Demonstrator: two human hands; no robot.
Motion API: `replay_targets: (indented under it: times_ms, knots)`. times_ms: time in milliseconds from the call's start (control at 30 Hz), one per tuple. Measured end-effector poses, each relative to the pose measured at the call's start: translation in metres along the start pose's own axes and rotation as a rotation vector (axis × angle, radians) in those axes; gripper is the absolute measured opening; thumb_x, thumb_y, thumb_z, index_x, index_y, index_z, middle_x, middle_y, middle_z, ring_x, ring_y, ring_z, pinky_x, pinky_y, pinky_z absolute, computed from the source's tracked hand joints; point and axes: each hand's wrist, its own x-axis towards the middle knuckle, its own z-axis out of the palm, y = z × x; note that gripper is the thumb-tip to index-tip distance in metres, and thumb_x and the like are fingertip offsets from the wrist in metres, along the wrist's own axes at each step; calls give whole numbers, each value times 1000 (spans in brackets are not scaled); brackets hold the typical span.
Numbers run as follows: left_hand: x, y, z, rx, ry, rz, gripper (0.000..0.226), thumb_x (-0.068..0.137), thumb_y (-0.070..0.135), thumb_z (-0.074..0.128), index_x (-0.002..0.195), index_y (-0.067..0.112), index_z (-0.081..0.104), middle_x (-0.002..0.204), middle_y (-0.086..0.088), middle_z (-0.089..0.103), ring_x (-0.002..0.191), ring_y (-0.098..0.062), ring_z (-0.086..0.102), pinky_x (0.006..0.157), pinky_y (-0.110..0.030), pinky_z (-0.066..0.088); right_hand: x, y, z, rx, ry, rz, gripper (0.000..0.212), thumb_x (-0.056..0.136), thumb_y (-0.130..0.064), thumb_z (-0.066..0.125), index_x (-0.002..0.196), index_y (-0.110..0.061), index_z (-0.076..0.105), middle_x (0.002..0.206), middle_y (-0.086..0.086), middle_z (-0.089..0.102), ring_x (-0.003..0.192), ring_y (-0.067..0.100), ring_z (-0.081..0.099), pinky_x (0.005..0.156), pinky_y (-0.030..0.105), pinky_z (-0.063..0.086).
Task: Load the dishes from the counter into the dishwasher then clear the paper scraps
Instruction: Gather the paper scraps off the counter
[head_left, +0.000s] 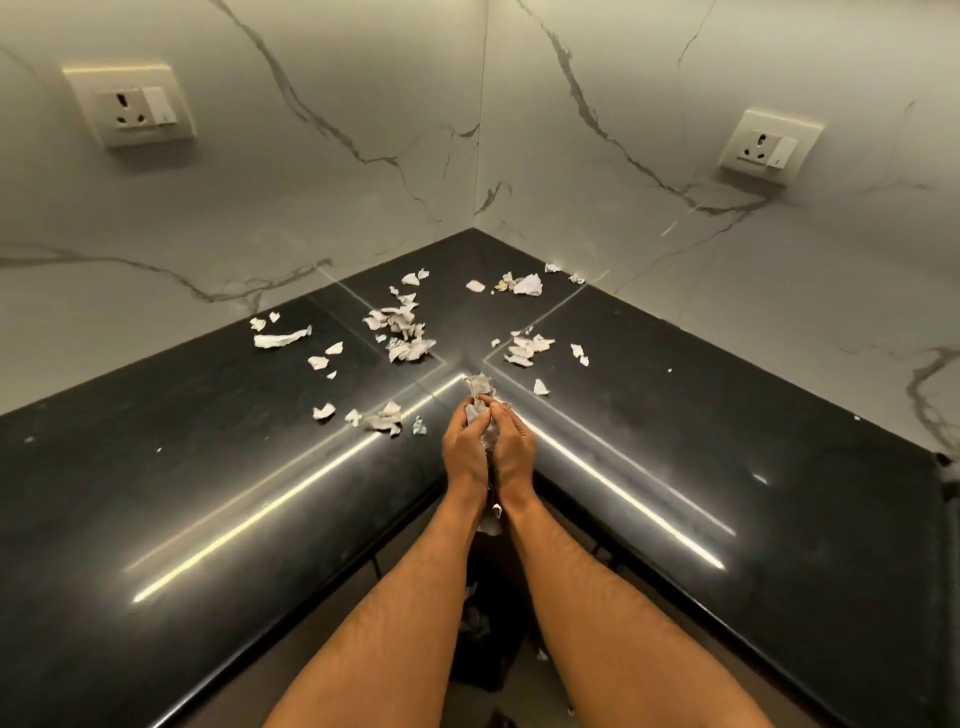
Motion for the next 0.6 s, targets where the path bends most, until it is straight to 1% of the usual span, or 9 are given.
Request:
replay_targets:
  times_ms: [67,200,333,400,500,567,600]
  knots:
    - [-18,-14,-15,-4,25,-41,24,96,10,55,112,13,73,107,-10,75,105,-30,70,94,-41,56,-19,16,-9,-23,23,29,21,99,-4,57,104,-7,77,100,8,78,92,16,74,79,23,58]
    - [-41,-41,-33,-13,41,-128,25,93,14,56,110,17,74,106,-8,75,105,-28,71,93,-41,56,-42,40,-28,-68,66,103,21,99,-5,58,110,3,75,104,17,76,92,19,73,81,26,59]
    - [-58,-76,-47,-15,70,-212,24,96,13,55,111,18,74,105,-5,76,102,-22,72,92,-38,56,-56,73,-52,-107,73,150,22,99,-8,59,110,2,75,100,15,77,86,15,74,73,23,59]
    - [-64,-106,-57,0,76,-268,25,97,14,53,112,17,73,106,-5,76,102,-21,72,92,-38,56,-59,100,-71,-136,82,212,20,99,-9,60,108,-1,76,97,11,78,86,15,74,72,23,58]
    - [-67,-148,-71,-8,131,-350,24,97,15,54,109,17,74,105,-5,76,101,-22,72,90,-37,57,-58,141,-99,-152,66,312,22,99,-19,62,108,-6,76,100,9,75,91,15,72,77,25,56]
    - [-62,-178,-78,-27,171,-408,23,97,15,55,109,16,74,103,-5,76,98,-22,73,87,-36,57,-52,173,-117,-272,49,350,24,101,-29,57,111,-15,74,101,-3,75,92,7,70,78,20,55]
    - [-58,-195,-82,-47,186,-451,22,98,17,55,110,15,73,102,-4,76,96,-21,73,84,-34,57,-50,187,-124,-324,59,370,22,102,-31,54,107,-20,73,98,-6,74,90,5,69,76,18,54]
